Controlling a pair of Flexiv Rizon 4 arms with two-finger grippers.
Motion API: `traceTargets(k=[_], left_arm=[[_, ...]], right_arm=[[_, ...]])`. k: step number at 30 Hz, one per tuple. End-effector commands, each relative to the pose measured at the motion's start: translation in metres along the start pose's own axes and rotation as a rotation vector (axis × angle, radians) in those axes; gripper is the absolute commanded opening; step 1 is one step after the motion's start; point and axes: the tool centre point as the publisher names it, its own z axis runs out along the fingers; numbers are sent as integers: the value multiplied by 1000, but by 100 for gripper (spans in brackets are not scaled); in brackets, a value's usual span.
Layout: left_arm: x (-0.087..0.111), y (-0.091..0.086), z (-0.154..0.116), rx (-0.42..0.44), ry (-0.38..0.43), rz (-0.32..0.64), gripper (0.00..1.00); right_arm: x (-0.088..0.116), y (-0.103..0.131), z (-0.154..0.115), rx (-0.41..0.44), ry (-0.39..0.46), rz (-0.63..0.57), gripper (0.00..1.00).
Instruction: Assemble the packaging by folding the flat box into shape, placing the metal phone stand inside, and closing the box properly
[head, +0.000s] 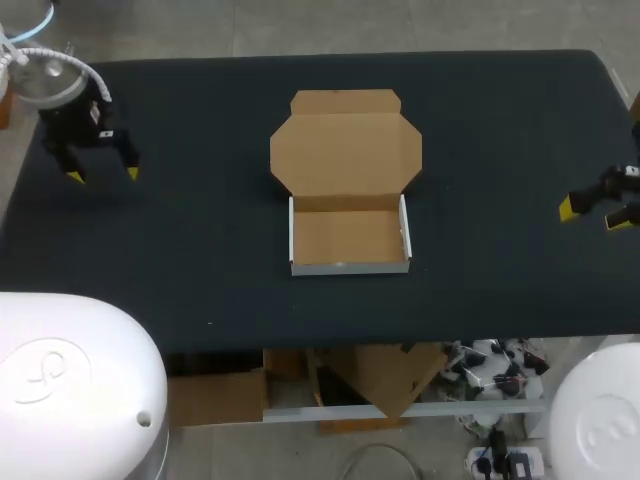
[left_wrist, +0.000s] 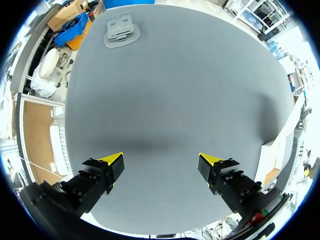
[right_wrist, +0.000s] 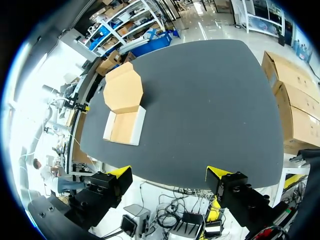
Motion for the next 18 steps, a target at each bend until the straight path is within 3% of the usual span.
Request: traceTargets(k=[1,18], left_arm=[[-1,-16,12,-19,-18,-6,100],[-25,-58,33,-13,-55,-27,100]], right_arm=[[0,-1,-1,-1,0,0,100],[0,-1,-1,-1,0,0,100]])
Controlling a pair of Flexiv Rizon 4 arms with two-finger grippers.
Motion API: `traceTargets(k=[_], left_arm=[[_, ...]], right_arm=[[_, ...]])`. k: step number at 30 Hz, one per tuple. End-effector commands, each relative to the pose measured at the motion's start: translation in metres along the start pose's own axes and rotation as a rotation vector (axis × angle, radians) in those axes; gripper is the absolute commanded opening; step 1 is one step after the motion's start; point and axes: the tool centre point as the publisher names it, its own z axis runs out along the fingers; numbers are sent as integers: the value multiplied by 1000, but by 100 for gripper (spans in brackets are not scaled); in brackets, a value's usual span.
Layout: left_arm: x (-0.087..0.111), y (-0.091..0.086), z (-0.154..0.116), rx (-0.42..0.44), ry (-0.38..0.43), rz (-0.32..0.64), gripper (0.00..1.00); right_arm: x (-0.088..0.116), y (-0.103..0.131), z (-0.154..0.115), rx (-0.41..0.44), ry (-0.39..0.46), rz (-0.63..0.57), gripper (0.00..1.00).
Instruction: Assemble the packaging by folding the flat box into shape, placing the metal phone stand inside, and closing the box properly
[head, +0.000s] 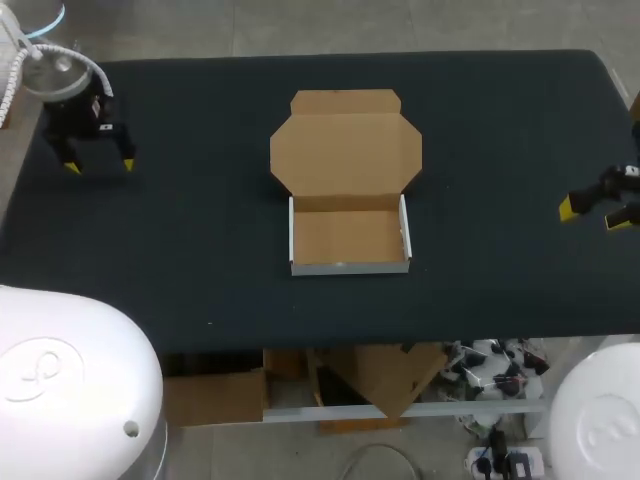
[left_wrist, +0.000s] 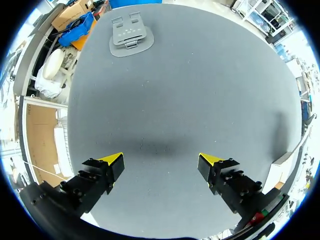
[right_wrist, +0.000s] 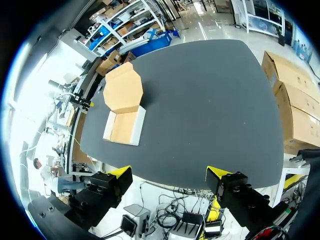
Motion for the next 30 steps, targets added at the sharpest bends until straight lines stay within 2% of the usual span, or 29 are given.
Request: traceTargets(k=[1,13,30], left_arm=[[-2,-14,9,-17,-5,-2,100],[-9,-39,16,5,-17,-34,100],[-8,-86,22,25,-22,-77,100]], right_arm=[[0,-1,-1,-1,0,0,100],[0,-1,-1,-1,0,0,100],[0,-1,-1,-1,0,0,100]])
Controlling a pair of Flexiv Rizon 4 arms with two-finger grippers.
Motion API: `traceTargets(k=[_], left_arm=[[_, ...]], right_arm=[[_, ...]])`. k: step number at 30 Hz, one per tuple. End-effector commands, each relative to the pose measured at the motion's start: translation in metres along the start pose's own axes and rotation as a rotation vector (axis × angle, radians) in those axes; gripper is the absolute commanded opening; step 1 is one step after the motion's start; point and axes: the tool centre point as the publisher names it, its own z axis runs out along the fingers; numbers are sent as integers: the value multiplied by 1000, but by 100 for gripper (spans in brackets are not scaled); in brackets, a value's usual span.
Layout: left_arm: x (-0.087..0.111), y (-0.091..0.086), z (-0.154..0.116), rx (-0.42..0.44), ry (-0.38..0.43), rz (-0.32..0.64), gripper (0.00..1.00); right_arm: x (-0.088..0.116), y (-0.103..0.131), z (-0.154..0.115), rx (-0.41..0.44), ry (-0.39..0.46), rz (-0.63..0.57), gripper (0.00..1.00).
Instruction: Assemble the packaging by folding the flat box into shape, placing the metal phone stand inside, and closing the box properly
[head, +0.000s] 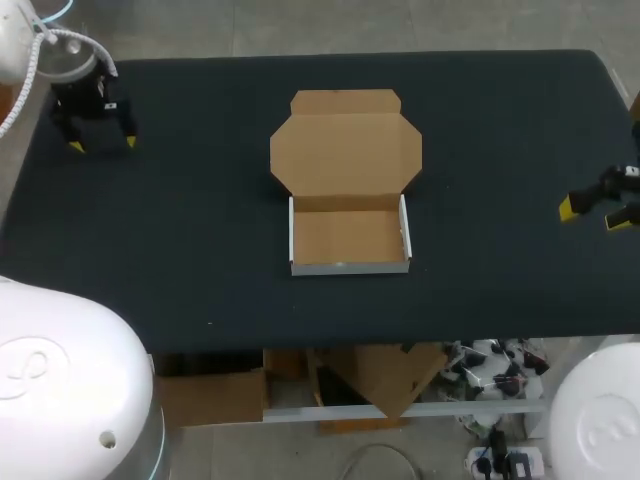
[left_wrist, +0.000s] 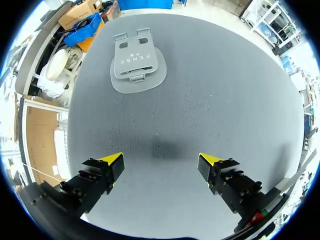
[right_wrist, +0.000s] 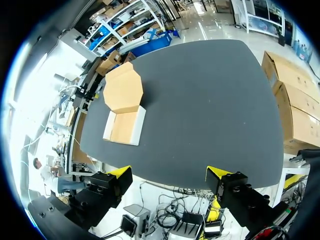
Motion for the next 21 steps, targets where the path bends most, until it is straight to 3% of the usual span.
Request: traceTargets(k=[1,21], left_arm=[[2,-16,6,-20,-5,-5,100],[-1,-30,15,-23,6,-38,100]], right_arm=[[0,-1,-1,-1,0,0,100],[0,-1,-1,-1,0,0,100]])
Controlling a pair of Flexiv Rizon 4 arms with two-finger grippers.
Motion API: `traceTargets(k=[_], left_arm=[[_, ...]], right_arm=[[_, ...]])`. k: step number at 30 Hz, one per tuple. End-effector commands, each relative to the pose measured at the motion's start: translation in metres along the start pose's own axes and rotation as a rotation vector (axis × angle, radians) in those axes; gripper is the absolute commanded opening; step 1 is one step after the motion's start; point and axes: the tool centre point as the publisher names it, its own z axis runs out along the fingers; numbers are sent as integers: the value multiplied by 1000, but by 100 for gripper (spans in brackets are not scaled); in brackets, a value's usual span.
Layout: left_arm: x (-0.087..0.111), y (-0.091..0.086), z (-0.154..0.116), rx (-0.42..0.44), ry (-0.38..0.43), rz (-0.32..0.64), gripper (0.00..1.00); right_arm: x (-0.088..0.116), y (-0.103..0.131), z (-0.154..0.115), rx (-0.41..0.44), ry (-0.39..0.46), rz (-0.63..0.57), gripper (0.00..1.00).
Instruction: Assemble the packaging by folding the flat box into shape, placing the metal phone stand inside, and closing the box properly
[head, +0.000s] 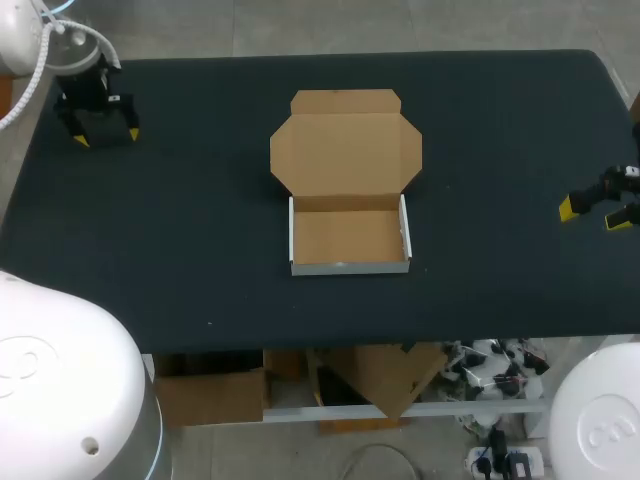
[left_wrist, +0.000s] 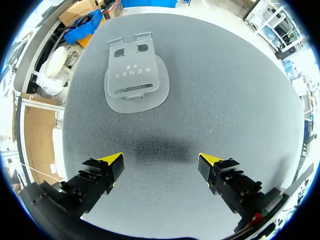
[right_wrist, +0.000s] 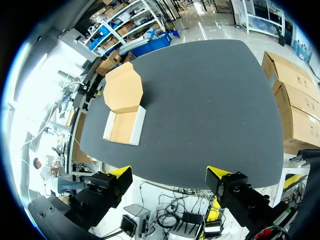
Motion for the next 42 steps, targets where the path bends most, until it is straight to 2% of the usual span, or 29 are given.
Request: traceTargets(k=[1,14,42], left_arm=[[-1,-4,1,-4,-2,-4,100],[-9,-11,-1,6,-4,-20,100],[-11,-28,2,-4,7,-24,100]], right_arm=[[0,-1,-1,0,0,0,100],[0,-1,-1,0,0,0,100],[0,-1,-1,0,0,0,100]])
